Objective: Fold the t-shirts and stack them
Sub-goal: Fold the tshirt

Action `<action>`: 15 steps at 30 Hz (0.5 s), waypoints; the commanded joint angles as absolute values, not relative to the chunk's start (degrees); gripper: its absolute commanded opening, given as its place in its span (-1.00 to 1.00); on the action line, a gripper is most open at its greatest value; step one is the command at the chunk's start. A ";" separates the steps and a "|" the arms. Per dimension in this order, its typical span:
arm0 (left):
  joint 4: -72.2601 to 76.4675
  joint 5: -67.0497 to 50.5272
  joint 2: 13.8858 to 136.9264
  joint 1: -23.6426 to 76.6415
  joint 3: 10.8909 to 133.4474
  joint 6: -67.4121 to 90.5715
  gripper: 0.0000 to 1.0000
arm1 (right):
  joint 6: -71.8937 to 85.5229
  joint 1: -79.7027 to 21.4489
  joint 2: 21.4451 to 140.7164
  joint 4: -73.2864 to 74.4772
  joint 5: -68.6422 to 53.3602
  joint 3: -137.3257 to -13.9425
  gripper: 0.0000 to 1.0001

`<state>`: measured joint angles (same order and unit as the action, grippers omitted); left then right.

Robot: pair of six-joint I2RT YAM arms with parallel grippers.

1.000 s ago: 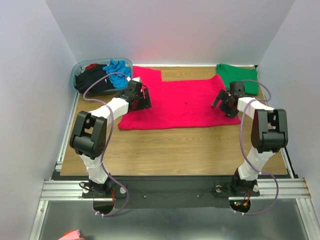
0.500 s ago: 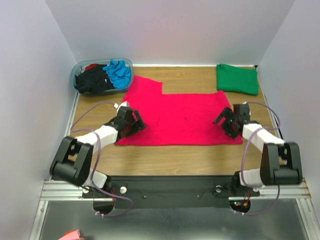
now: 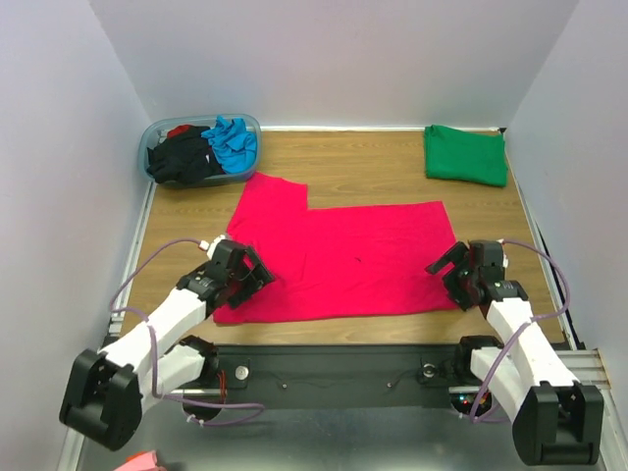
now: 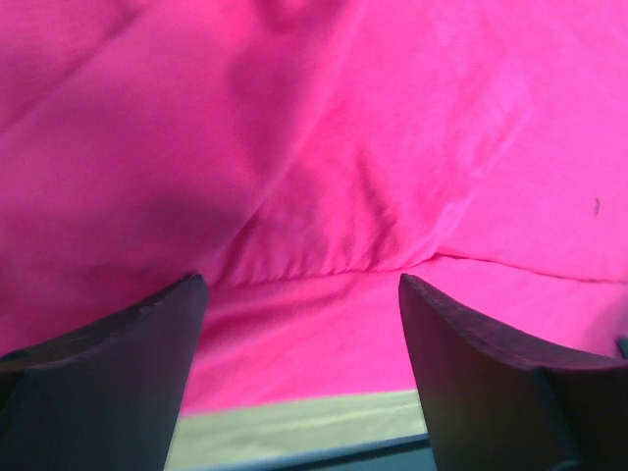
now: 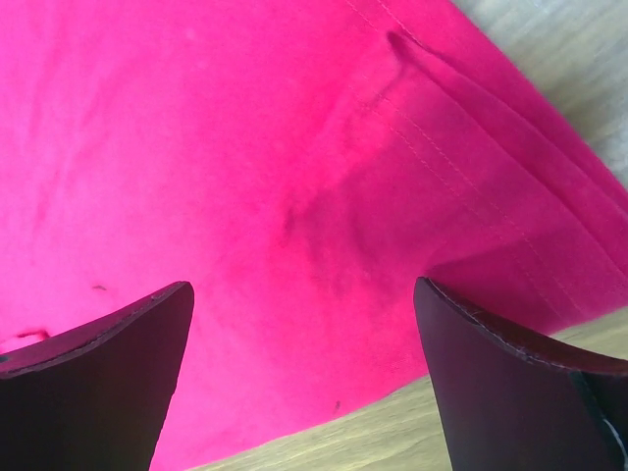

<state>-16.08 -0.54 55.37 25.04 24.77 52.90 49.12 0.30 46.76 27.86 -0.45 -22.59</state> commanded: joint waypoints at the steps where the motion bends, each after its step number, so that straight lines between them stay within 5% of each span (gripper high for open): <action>1: -27.86 6.33 49.14 25.14 31.89 53.71 0.84 | 47.73 0.35 47.19 30.15 0.26 -29.34 1.00; 6: -25.23 12.21 50.53 25.14 40.32 48.80 0.93 | 41.49 0.35 52.19 30.15 1.14 -39.71 1.00; 15: -19.42 18.37 78.05 24.70 66.27 35.16 0.97 | 35.42 0.35 66.87 29.97 4.13 -53.43 1.00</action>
<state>-22.15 14.74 70.65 25.02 59.44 42.74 38.54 0.30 63.31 30.70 1.34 -49.21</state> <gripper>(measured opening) 0.985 0.997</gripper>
